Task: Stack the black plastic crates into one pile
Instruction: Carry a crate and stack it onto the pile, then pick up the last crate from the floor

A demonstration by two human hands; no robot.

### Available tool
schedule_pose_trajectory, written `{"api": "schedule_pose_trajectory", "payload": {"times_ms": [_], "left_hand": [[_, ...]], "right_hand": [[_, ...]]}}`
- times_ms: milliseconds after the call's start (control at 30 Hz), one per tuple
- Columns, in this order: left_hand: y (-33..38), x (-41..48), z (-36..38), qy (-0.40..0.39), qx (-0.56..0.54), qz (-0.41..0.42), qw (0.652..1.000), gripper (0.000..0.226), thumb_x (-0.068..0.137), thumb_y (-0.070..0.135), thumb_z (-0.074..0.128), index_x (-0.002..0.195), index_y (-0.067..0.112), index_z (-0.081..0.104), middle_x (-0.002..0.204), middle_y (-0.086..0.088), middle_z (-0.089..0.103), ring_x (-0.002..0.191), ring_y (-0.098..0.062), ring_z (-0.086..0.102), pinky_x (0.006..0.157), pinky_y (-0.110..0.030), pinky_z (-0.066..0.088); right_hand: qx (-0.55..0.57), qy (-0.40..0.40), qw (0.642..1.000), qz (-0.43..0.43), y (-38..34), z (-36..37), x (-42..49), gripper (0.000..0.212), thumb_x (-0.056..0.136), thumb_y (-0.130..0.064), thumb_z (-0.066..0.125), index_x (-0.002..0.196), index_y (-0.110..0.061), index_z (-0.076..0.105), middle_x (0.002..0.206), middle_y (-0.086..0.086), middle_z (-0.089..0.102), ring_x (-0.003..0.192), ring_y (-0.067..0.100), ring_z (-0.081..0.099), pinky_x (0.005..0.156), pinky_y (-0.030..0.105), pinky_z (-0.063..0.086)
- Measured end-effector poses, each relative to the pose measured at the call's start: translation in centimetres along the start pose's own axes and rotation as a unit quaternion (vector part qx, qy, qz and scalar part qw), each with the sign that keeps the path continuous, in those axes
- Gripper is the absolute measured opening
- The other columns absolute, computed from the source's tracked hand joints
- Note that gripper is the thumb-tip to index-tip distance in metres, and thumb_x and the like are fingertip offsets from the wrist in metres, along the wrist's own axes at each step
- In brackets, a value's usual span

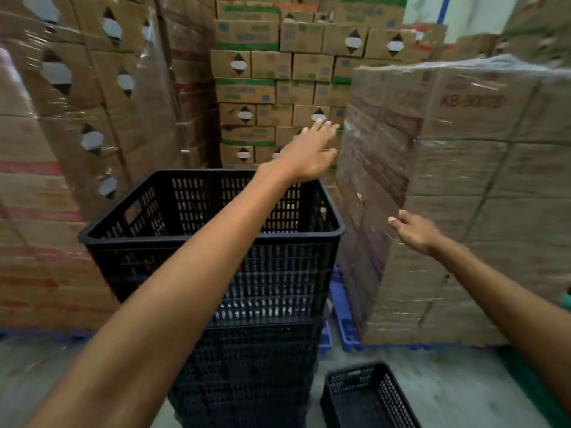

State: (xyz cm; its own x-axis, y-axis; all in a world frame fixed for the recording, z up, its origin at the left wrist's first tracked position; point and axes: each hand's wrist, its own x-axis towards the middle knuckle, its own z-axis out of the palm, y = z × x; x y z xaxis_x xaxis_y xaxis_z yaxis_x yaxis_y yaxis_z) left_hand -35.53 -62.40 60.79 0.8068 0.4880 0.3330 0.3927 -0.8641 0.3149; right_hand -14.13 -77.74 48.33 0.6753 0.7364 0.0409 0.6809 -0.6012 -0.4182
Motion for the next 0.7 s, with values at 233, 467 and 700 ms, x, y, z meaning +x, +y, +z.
{"api": "schedule_pose_trajectory", "payload": {"times_ms": [233,467,700], "left_hand": [[12.3,0.8,15.8,-0.112,-0.018,0.096,0.989,0.058,0.098,0.018,0.042,0.154,0.012,0.029,0.162,-0.014,0.025,0.151,-0.029,0.024,0.120,-0.035,0.022],[11.5,-0.6,39.0,-0.318,-0.038,0.034,0.947,0.052,0.096,0.013,0.043,0.148,0.014,0.043,0.149,-0.023,0.046,0.140,-0.036,0.042,0.111,-0.041,0.039],[5.5,-4.4,64.8,-0.437,-0.048,-0.070,0.895,0.043,0.088,0.017,0.051,0.130,0.011,0.059,0.131,-0.021,0.061,0.120,-0.038,0.059,0.096,-0.042,0.050]], "right_hand": [[0.045,-0.034,0.990,0.132,14.1,6.8,-6.8,0.048,0.100,-0.034,0.043,0.126,0.005,0.054,0.137,0.029,0.053,0.128,0.040,0.050,0.100,0.037,0.040],[0.143,-0.141,0.921,0.334,27.7,21.8,-14.8,0.053,0.097,-0.038,0.050,0.135,0.000,0.050,0.140,0.025,0.053,0.130,0.037,0.051,0.103,0.036,0.040],[0.189,-0.215,0.842,0.458,39.4,38.2,-18.0,0.049,0.098,-0.040,0.049,0.138,-0.011,0.051,0.141,0.018,0.054,0.129,0.037,0.051,0.100,0.033,0.041]]}}
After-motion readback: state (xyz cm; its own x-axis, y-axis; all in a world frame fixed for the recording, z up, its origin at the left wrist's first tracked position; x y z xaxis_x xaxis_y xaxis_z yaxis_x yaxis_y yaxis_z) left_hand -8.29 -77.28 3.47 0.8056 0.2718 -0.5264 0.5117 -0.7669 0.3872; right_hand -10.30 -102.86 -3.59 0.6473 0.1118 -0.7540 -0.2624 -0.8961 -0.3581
